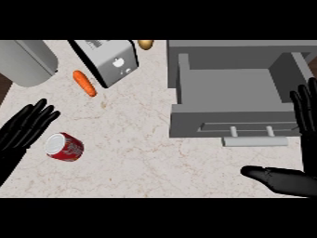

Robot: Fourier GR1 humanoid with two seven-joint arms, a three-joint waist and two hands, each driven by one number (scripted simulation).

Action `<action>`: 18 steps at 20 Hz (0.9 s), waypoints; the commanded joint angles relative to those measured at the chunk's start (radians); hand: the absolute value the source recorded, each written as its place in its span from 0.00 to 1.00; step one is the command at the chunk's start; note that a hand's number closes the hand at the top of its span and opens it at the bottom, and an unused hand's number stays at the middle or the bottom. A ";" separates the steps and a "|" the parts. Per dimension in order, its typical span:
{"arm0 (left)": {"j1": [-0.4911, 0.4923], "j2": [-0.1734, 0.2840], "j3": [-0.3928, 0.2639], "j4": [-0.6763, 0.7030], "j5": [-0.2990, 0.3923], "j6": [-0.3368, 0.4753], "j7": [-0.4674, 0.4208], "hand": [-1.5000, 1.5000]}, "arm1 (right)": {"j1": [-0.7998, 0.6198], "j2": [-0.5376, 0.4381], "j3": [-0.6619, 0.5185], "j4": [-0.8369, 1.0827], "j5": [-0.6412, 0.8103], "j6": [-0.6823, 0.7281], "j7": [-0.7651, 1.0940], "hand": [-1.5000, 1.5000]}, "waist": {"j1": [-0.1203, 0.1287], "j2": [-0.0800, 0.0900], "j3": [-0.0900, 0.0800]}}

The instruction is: Pick up the can, place it into the drawer and close the drawer

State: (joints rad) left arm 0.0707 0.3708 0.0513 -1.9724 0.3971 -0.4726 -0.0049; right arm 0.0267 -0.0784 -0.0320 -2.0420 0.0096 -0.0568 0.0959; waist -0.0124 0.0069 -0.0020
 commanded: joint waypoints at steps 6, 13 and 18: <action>0.060 0.333 0.279 0.292 0.323 -0.431 -0.037 0.00 | 0.118 -0.037 -0.113 -0.079 -0.083 0.006 0.109 0.00 | 0.011 -0.008 0.001; 0.068 0.424 0.352 0.372 0.470 -0.548 0.042 0.00 | 0.170 -0.055 -0.197 -0.043 -0.158 0.076 0.042 0.00 | 0.015 -0.008 0.002; 0.028 0.474 0.329 0.419 0.591 -0.475 0.133 0.00 | 0.297 -0.074 -0.278 -0.091 -0.271 0.188 0.013 0.00 | 0.007 -0.008 0.003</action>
State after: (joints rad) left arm 0.1128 0.7934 0.3766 -1.6057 0.8892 -0.9529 0.0690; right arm 0.2948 -0.1415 -0.2685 -2.1262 -0.2106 0.0905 0.1014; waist -0.0047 -0.0014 0.0006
